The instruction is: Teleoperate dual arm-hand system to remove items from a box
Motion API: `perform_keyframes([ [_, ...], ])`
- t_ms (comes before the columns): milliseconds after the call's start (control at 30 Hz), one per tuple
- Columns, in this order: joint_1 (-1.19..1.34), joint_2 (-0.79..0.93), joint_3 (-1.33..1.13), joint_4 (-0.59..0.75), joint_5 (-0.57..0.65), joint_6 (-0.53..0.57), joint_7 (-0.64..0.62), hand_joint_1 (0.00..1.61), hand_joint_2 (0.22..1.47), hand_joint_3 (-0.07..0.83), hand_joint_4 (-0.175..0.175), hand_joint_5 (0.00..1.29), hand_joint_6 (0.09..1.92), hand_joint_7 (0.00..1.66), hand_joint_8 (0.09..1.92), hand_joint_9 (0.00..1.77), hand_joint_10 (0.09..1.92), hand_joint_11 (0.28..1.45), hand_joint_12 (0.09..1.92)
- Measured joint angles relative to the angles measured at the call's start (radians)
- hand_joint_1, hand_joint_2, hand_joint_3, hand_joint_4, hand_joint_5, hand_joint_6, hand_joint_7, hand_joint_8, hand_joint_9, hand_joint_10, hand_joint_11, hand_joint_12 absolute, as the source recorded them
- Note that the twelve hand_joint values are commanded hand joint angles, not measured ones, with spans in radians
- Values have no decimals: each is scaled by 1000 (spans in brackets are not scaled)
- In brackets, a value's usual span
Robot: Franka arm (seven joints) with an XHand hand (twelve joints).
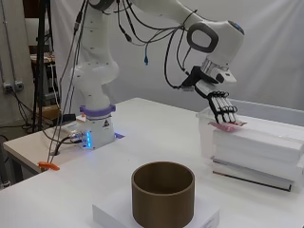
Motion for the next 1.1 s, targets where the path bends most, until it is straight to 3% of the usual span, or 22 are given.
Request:
perform_keyframes([
  [600, 9, -7, 46, 55, -29, -11, 17, 7, 930, -2, 79, 290, 87, 295, 87, 434, 87, 449, 87],
  [1000, 10, -7, 52, -17, -22, 4, 4, 7, 950, 5, 100, 318, 87, 319, 87, 446, 87, 465, 87],
  [1067, 11, -5, 55, -18, -17, 7, -16, 7, 954, 3, 103, 348, 87, 363, 87, 499, 87, 493, 87],
  [1100, 11, -7, 59, -24, -15, 16, -25, 123, 1029, 4, 93, 460, 87, 536, 87, 681, 87, 578, 87],
])
